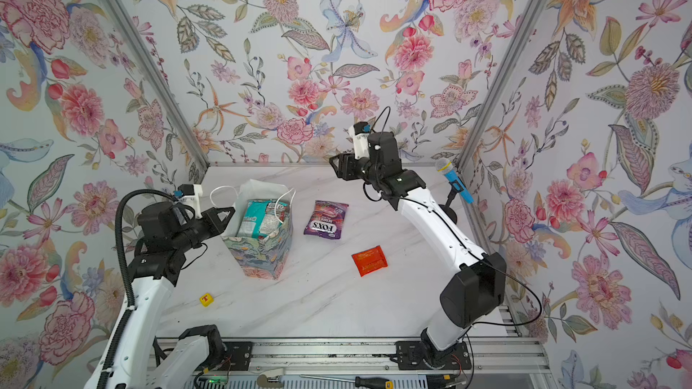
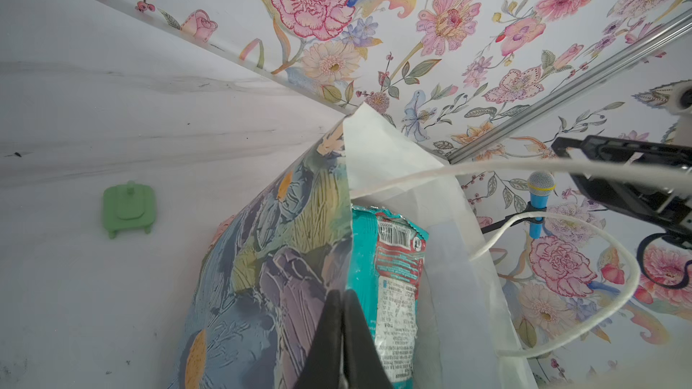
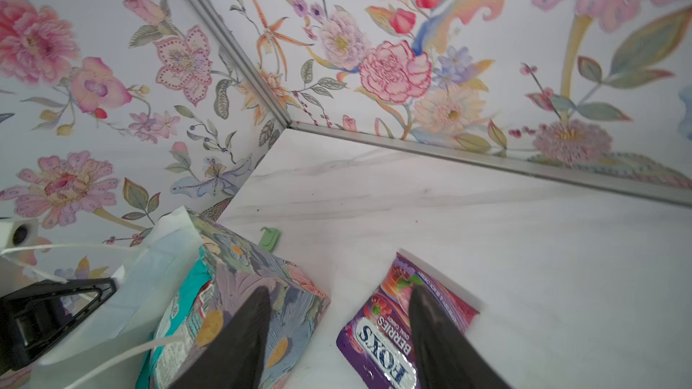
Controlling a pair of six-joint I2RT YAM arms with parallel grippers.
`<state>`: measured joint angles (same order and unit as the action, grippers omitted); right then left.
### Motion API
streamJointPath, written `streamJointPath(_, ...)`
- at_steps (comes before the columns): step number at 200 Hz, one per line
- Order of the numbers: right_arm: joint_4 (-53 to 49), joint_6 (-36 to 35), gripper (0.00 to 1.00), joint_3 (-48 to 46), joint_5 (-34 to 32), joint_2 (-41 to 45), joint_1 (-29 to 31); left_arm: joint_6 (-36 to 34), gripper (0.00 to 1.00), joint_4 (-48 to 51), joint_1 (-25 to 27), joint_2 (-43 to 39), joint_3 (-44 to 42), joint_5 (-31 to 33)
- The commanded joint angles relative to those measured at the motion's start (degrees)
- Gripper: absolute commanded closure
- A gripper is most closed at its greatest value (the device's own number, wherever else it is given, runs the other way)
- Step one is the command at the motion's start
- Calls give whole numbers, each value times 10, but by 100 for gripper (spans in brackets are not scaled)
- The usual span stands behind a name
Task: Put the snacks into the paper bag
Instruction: 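Open the right gripper and lift it out of the bag, then move the right gripper back over the purple FOX'S berries packet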
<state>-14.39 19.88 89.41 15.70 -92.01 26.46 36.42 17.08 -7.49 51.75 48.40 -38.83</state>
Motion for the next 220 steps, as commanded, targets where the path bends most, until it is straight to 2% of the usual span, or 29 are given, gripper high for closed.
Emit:
streamJointPath(1, 53, 45, 38, -73, 11, 20, -31, -10, 95, -17, -1, -3, 14, -24)
streamJointPath(34, 68, 64, 39, -144, 39, -26, -89, -7, 95, -17, -1, -2, 14, -21)
streamJointPath(68, 73, 73, 39, -134, 76, -128, -106, -6, 95, -15, -2, -4, 17, -21)
streamJointPath(140, 80, 104, 40, -54, 112, -293, -104, -14, 95, 2, -1, -9, 25, -15)
streamJointPath(220, 91, 139, 41, -7, 112, -362, -71, -15, 95, 2, -2, -7, 28, -16)
